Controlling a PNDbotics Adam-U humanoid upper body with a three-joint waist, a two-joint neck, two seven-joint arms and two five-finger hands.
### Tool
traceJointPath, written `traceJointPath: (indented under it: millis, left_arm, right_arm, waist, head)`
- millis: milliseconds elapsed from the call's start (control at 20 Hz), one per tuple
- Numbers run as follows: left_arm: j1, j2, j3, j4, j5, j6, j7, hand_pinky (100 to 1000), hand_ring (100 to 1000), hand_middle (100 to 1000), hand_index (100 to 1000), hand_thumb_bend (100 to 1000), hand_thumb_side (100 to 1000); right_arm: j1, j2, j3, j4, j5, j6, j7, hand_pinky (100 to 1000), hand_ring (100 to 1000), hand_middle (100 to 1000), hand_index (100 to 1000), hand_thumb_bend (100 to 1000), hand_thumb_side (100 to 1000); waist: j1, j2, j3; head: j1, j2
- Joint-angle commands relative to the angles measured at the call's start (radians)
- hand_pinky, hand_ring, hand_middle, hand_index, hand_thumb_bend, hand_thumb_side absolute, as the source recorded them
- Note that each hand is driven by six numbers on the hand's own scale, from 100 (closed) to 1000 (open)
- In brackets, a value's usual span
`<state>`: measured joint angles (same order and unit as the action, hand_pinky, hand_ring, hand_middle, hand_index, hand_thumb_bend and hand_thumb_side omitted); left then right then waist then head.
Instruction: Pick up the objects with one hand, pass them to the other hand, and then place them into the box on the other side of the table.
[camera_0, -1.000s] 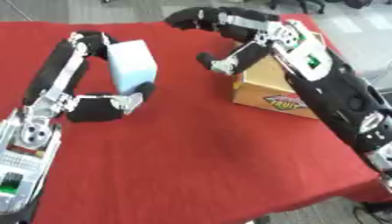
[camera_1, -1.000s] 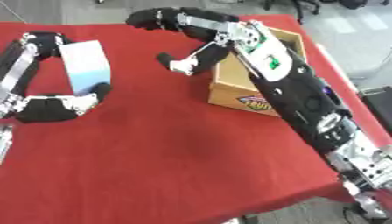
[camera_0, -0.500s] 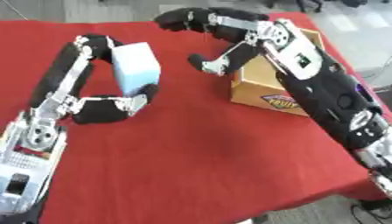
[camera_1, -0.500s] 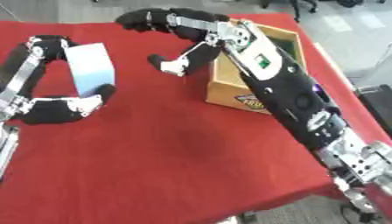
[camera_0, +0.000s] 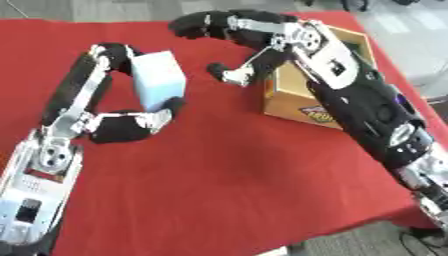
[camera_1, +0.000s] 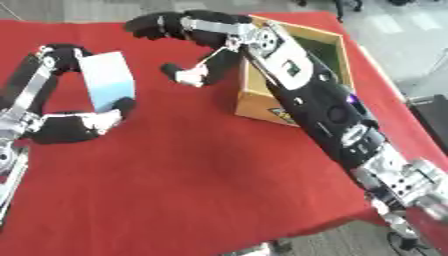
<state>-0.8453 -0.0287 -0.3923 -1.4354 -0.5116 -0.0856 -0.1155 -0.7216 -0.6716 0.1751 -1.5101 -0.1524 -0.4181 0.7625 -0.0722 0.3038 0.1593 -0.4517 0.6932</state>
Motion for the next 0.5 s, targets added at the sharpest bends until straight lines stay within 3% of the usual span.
traceJointPath:
  millis: [50, 500]
  left_arm:
    - [-0.021, -0.013, -0.002, -0.013, -0.014, -0.012, 0.010, 665, 585, 459, 476, 100, 282]
    - [-0.020, -0.020, 0.000, 0.001, -0.035, -0.022, 0.021, 664, 585, 459, 476, 100, 280]
  right_arm:
    - [-0.019, -0.016, 0.000, -0.005, 0.021, -0.142, 0.144, 1000, 1000, 990, 1000, 100, 200]
    - [-0.016, -0.012, 0.029, -0.006, 0.055, -0.130, 0.144, 1000, 1000, 987, 1000, 100, 199]
  waist:
    - [0.000, -0.015, -0.001]
    - [-0.004, -0.012, 0.000]
  head:
    - [-0.006, 0.002]
    - [-0.011, 0.001]
